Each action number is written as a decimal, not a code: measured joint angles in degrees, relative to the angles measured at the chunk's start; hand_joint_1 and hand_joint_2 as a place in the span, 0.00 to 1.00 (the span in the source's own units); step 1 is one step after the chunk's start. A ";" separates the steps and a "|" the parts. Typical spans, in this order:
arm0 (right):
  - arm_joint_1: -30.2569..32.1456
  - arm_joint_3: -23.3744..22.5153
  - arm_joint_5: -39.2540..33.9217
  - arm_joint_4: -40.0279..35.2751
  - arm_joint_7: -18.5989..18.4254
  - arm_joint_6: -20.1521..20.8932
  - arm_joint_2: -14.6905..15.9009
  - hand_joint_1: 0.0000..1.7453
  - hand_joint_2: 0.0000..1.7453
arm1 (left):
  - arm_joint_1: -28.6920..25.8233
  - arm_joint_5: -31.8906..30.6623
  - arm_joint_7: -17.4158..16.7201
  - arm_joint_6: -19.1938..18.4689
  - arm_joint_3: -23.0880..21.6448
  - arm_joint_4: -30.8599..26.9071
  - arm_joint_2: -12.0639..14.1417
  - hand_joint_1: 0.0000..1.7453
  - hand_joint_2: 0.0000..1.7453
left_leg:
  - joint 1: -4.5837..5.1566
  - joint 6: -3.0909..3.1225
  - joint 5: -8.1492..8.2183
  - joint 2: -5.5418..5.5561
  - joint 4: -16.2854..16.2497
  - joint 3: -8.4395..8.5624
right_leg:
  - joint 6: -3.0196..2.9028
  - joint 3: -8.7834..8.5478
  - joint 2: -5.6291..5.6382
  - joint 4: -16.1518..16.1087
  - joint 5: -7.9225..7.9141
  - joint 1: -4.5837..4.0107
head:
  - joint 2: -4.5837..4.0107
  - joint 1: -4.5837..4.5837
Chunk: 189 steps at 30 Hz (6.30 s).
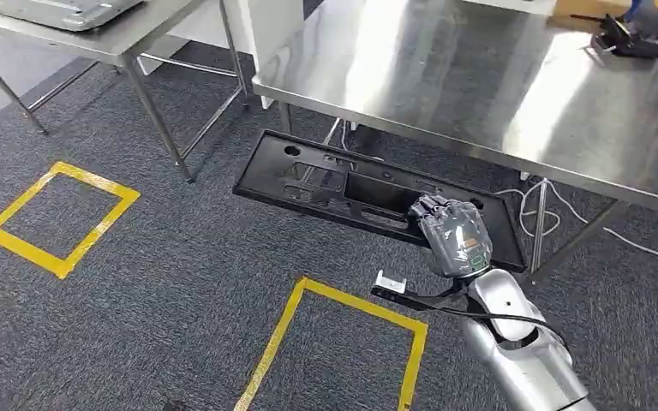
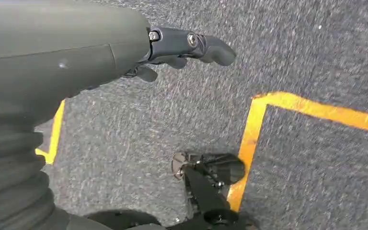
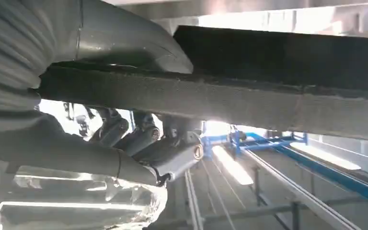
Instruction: Take the parts from the cabinet and place them on the table.
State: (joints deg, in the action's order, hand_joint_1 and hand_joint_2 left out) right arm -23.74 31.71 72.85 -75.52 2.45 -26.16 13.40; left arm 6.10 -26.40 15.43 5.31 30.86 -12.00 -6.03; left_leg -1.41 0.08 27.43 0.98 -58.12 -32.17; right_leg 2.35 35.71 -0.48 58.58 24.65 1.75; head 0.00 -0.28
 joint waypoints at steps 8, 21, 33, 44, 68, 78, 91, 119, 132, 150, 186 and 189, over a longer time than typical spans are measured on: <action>0.00 -0.04 -0.77 0.04 -0.13 0.02 -0.02 0.98 1.00 | 0.05 -0.44 0.20 0.02 0.00 0.00 -0.07 0.00 1.00 | -0.23 -0.27 6.39 -0.84 -17.74 -10.74 | -2.64 -2.21 0.50 -0.08 1.32 -1.15 | 0.00 0.50; -0.58 -0.26 -1.75 0.20 0.15 0.46 -0.28 0.98 1.00 | 0.05 -0.50 0.15 0.13 0.04 -0.02 -0.04 0.00 1.00 | 1.10 3.43 -4.00 -0.40 1.42 -2.81 | -1.61 -2.29 2.06 0.96 3.17 -2.09 | 0.00 0.46; -2.07 -0.02 -2.45 1.22 0.61 0.68 -0.33 0.98 1.00 | 0.27 -0.33 -0.35 0.09 0.87 0.00 -0.52 0.00 1.00 | 0.99 0.56 -1.32 -6.23 0.69 -0.84 | -0.89 -0.89 -1.46 -1.28 -0.93 -0.11 | 0.00 0.59; -2.66 0.15 -2.51 1.62 0.63 1.01 -0.94 0.98 1.00 | 0.18 -0.33 -0.50 0.02 0.94 0.00 -0.52 0.00 1.00 | -0.10 -0.18 -0.65 2.99 -0.64 -1.40 | -1.56 -0.71 5.74 -0.87 -1.14 -0.40 | 0.00 0.72; -7.11 0.33 -2.08 5.00 1.36 3.69 -2.58 0.98 1.00 | 0.90 -1.27 -0.46 -1.38 0.96 -0.11 -0.61 0.00 1.00 | 0.67 -0.70 5.54 -1.31 -15.59 -9.41 | -3.46 -6.48 1.01 -1.89 4.01 -0.58 | 0.00 0.92; -8.10 1.27 -2.89 9.18 2.47 4.09 -3.28 0.98 1.00 | 0.28 -1.29 -0.92 -1.03 1.03 0.04 -0.46 0.00 1.00 | 1.74 2.80 -5.59 -0.90 -0.95 -7.54 | 0.17 -13.64 2.29 -2.74 8.95 -1.29 | 0.00 1.27; -8.10 1.79 -3.67 14.03 3.32 4.90 -2.67 0.98 1.00 | -0.22 -1.46 -0.85 -1.12 1.46 0.26 -0.98 0.00 1.00 | 1.07 1.75 3.47 0.04 1.44 4.84 | 1.45 2.22 -1.09 -0.95 -2.80 -1.61 | -0.02 0.30; -19.33 4.07 -8.04 27.13 7.19 5.60 -4.61 0.98 1.00 | 0.97 -1.73 -0.37 -1.05 2.34 0.28 -0.77 0.00 1.00 | 0.18 2.39 0.69 -0.39 0.65 2.04 | 1.53 3.36 0.48 2.97 -2.12 -0.29 | 0.00 0.50; -25.04 4.50 -8.92 38.23 7.04 3.87 -7.76 0.98 1.00 | 1.08 -1.53 0.17 -0.28 2.89 0.11 -0.70 0.00 1.00 | 0.03 -0.52 2.93 -0.78 -15.28 -10.57 | -3.02 -4.81 0.80 -1.50 2.62 -0.74 | 0.00 1.27; -23.68 4.26 -9.68 42.88 8.28 2.34 -8.57 0.98 1.00 | 0.90 0.46 0.90 0.37 5.35 0.07 -1.09 0.00 1.00 | 0.58 2.61 4.51 0.25 1.25 5.72 | 2.34 6.27 0.15 2.07 -0.51 -0.87 | 0.00 0.77; -21.54 10.01 -10.99 41.62 11.87 3.63 -12.72 0.00 0.00 | 2.31 -1.88 4.13 6.64 6.51 -0.07 -1.49 0.00 0.00 | 2.11 4.45 -4.32 -0.44 0.44 -4.16 | 0.28 -5.16 1.16 -0.84 5.26 -1.05 | 0.00 0.79; -21.38 10.01 -11.23 41.62 11.82 3.63 -12.26 0.00 0.00 | 2.36 -2.08 3.91 6.07 6.49 -0.07 -1.46 0.00 0.00 | 2.05 4.55 -4.36 -0.50 0.43 -4.23 | -0.45 1.66 1.05 13.68 11.17 -1.01 | 0.00 0.52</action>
State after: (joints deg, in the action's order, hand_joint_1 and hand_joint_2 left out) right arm -45.13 41.72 61.61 -33.90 14.27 -22.53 1.14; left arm 8.46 -28.48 19.34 11.38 37.35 -12.07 -7.50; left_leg 0.64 4.64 23.07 0.48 -57.70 -36.40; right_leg 1.90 37.37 0.57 72.26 35.82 0.74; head 0.00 0.24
